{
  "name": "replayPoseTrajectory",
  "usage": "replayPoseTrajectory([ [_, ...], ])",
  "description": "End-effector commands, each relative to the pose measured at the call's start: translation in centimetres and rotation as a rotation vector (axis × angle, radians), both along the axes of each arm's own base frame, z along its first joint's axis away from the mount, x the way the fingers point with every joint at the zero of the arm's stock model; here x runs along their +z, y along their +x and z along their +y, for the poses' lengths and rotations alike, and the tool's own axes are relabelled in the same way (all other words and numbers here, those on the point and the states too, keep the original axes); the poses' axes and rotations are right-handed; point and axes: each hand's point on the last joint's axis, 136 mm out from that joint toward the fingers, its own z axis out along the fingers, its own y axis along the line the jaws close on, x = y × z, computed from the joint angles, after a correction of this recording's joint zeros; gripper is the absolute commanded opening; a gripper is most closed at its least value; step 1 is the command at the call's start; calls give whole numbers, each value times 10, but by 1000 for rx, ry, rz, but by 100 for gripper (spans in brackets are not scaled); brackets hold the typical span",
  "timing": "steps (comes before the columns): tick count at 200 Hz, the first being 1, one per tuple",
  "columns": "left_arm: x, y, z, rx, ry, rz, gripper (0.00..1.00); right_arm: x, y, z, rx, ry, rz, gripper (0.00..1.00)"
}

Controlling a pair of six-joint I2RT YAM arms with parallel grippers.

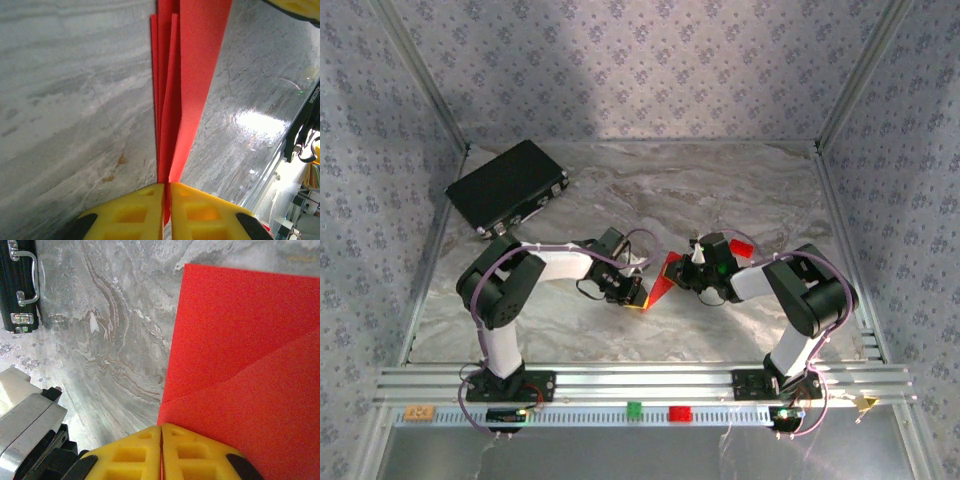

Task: Fold a paper plane with a square sheet of paper (pick it up from the middle)
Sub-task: Fold the wing for the fifth time at the center of the table.

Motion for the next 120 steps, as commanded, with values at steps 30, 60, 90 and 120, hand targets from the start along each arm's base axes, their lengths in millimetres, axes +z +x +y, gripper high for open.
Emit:
replayPoseTrajectory([
  [30, -23, -31, 34, 5, 170, 104, 1, -50, -20, -40, -86, -194, 141, 10],
  [60, -23, -31, 34, 4, 174, 104, 10, -50, -20, -41, -86, -194, 141, 10],
  [90, -23, -31, 36, 6, 186, 98, 7, -50, -20, -41, -86, -194, 139, 10],
  [120, -22, -31, 35, 6, 185, 95, 0, -50, -20, -42, -90, -195, 142, 10],
])
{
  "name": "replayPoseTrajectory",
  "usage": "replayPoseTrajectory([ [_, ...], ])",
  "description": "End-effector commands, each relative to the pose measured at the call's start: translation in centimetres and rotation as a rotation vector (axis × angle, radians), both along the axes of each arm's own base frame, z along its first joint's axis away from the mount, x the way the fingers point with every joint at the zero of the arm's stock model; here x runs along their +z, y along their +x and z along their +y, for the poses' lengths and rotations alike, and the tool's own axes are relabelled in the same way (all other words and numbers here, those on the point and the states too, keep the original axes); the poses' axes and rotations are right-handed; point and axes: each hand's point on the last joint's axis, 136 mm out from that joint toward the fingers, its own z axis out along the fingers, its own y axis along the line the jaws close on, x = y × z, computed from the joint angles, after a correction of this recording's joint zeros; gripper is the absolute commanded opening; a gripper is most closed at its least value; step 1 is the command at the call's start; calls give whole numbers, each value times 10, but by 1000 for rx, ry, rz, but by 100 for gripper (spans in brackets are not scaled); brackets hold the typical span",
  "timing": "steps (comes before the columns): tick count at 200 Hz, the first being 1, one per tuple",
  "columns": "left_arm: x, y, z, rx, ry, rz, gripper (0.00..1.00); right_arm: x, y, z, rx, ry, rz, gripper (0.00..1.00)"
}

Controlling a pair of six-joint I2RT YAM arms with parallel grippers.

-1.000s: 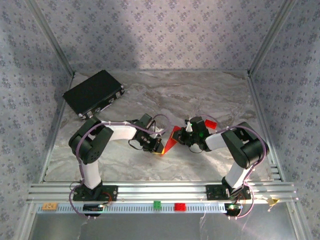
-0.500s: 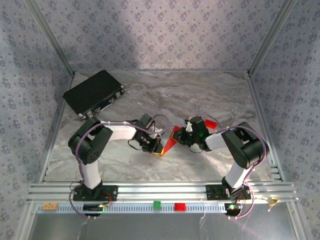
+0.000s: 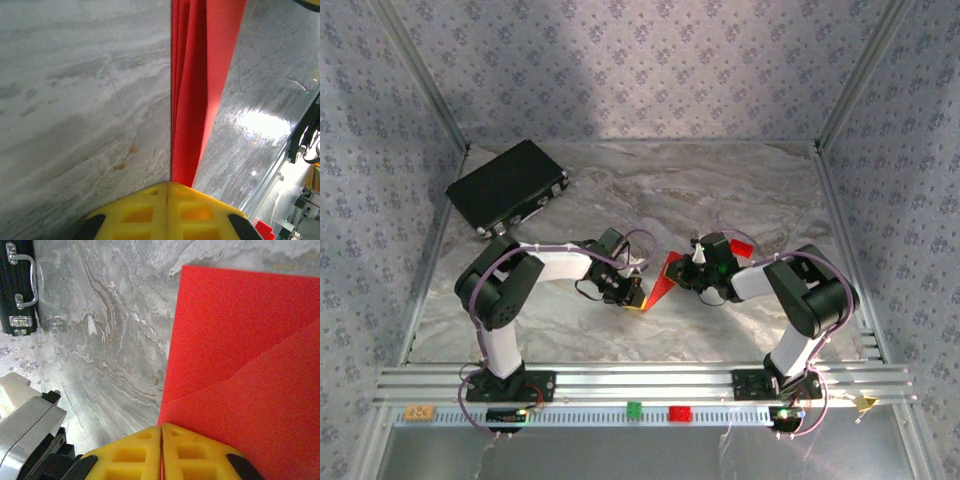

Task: Fold a paper plane with a square sheet of paper (pick it up from the middle)
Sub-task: Fold the wing for the fifth time at the center of the table.

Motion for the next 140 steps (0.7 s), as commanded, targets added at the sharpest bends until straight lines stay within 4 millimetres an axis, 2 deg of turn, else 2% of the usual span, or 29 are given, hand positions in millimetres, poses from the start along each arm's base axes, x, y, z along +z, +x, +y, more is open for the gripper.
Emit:
replayPoseTrajectory([
  [1, -21, -29, 32, -2, 159, 93, 0, -50, -21, -39, -79, -188, 140, 10],
  [22, -15, -28, 29, 0, 143, 76, 0, -50, -21, -39, -79, -187, 140, 10],
  [37, -7, -24, 28, 9, 125, 48, 6, -51, -21, -38, -78, -186, 140, 10],
  [49, 2, -20, 24, 16, 100, 21, 7, -50, -22, -37, -74, -182, 138, 10],
  [73, 23, -8, 17, 31, 54, -37, 7, -49, -21, -36, -72, -177, 137, 10],
  [91, 38, 3, 14, 47, 18, -77, 1, -49, -21, -36, -68, -176, 137, 10],
  [120, 68, 18, -15, 22, -136, -110, 0, -50, -22, -36, -69, -176, 138, 10],
  [140, 76, 21, -39, -19, -193, -105, 0, -50, -22, -36, -70, -175, 137, 10],
])
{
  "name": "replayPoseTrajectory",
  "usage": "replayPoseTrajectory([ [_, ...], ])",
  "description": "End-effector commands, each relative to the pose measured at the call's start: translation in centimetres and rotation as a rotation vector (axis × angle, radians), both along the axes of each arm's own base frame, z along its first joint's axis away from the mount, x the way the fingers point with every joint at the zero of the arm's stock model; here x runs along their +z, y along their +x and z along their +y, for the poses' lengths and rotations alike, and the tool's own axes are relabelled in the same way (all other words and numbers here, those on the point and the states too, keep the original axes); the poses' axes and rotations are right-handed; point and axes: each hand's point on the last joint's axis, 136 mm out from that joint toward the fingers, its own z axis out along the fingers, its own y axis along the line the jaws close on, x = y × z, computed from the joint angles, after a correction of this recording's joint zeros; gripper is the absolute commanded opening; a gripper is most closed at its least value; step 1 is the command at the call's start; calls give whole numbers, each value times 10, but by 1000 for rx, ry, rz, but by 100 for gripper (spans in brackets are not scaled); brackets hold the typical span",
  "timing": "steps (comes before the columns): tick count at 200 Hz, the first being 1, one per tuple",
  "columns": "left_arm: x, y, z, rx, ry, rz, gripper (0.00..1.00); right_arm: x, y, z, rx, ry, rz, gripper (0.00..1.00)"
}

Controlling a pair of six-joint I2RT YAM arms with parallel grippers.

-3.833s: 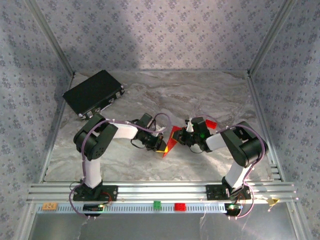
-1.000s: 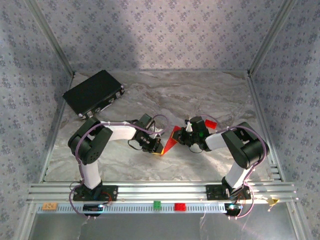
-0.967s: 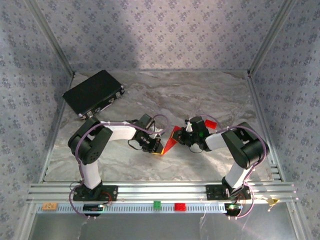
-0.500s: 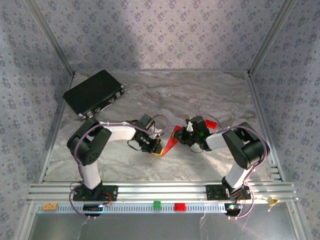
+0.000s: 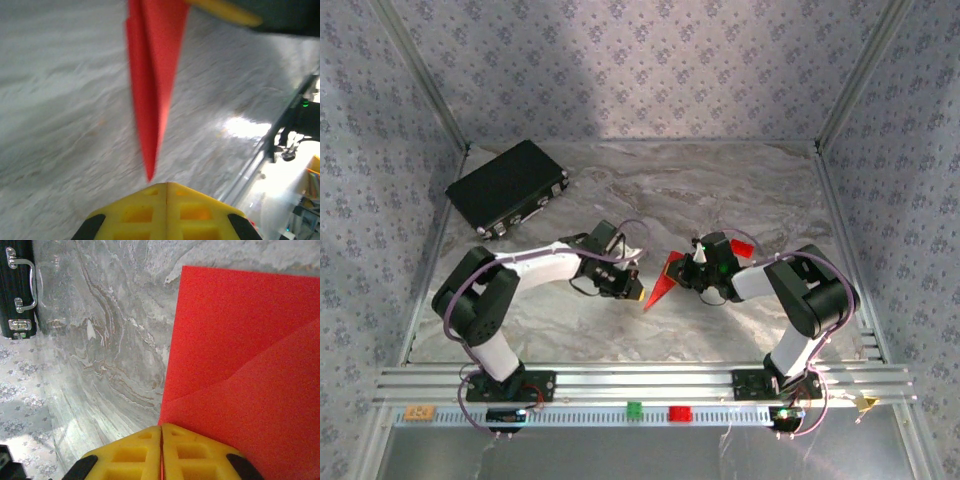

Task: Fold a paper plane with a square sheet of paper (pick it up from the middle)
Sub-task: Fold the wing for the fifth time at the center of the table.

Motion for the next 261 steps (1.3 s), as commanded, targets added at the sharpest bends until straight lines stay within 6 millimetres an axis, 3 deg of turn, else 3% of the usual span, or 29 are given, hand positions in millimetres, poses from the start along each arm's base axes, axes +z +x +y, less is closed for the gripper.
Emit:
replayPoseTrajectory([
  [1, 26, 9, -35, -57, -128, -19, 0, -50, -24, -34, -61, -172, 141, 10],
  [32, 9, 11, -59, -94, -112, 3, 0, -50, -23, -33, -61, -165, 139, 10],
  [66, -4, 20, -71, -78, -102, 9, 0, -50, -24, -32, -57, -164, 140, 10],
  [122, -23, 25, -73, -82, -51, 27, 0, -51, -25, -32, -58, -165, 143, 10],
  [150, -40, 25, -64, -70, 17, 43, 0, -52, -25, -33, -61, -168, 143, 10],
  [206, -66, 2, -34, -61, 125, 107, 0, -54, -26, -35, -64, -173, 149, 10],
  [261, -64, -13, -15, -53, 155, 109, 1, -54, -25, -37, -64, -178, 150, 10],
])
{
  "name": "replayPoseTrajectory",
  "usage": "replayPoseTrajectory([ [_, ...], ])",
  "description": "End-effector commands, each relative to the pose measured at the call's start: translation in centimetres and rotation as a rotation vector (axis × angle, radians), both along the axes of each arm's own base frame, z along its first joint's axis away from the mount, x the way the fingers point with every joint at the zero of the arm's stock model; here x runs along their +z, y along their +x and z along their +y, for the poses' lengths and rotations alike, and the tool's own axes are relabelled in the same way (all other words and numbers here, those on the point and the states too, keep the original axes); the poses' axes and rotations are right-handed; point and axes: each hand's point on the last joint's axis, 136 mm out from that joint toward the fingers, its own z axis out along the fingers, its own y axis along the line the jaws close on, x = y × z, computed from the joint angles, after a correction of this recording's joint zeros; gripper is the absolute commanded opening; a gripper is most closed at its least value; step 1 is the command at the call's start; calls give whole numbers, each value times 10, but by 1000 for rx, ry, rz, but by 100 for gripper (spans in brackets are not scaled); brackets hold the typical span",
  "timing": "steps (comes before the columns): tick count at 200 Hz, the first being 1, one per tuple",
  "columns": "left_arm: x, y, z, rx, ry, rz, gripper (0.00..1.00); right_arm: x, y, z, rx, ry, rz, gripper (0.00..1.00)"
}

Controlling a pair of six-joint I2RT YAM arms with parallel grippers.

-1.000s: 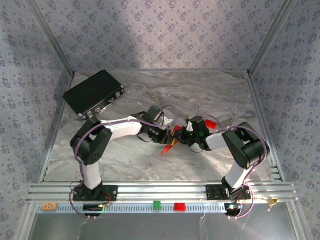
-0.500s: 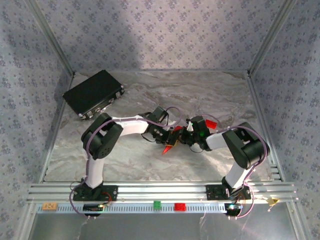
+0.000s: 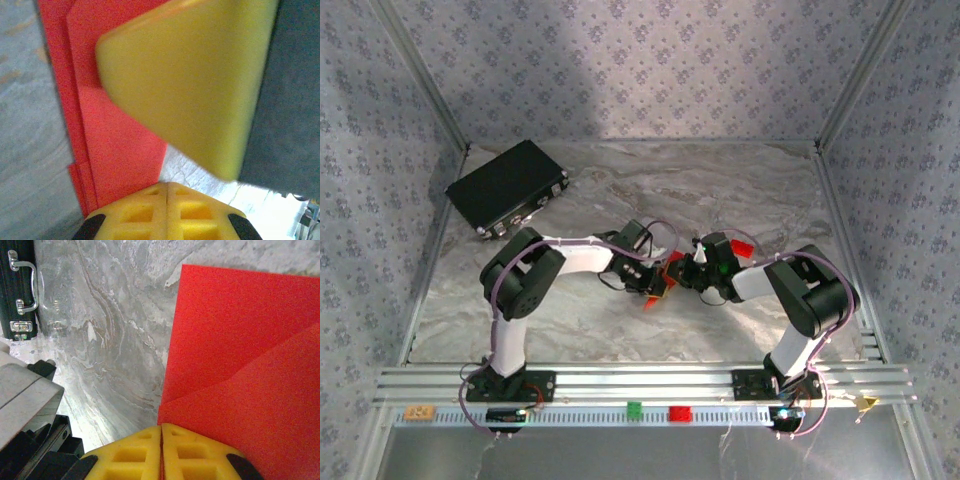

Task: Fold a paper plane with a square sheet of paper (pick it up from the middle)
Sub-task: Fold the wing for the fifth time at the center of the table.

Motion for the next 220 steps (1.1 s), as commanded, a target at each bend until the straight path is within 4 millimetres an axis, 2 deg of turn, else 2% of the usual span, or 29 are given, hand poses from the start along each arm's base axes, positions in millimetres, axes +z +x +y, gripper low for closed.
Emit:
replayPoseTrajectory([
  [1, -18, -28, 36, 0, 140, 87, 1, -54, -26, -36, -58, -177, 157, 10],
  [73, -19, -46, 76, 59, 192, 125, 0, -52, -25, -35, -57, -178, 155, 10],
  [111, -17, -53, 84, 64, 198, 132, 0, -51, -25, -35, -54, -178, 154, 10],
  [131, -5, -51, 79, 56, 165, 98, 0, -51, -26, -35, -52, -176, 155, 10],
  [168, 28, -33, 63, 67, 68, 1, 0, -49, -24, -34, -53, -174, 150, 10],
  [190, 41, -19, 44, 58, 2, -30, 0, -49, -24, -34, -53, -171, 149, 10],
  [220, 46, 3, 19, 68, -59, -42, 2, -47, -24, -32, -50, -164, 147, 10],
])
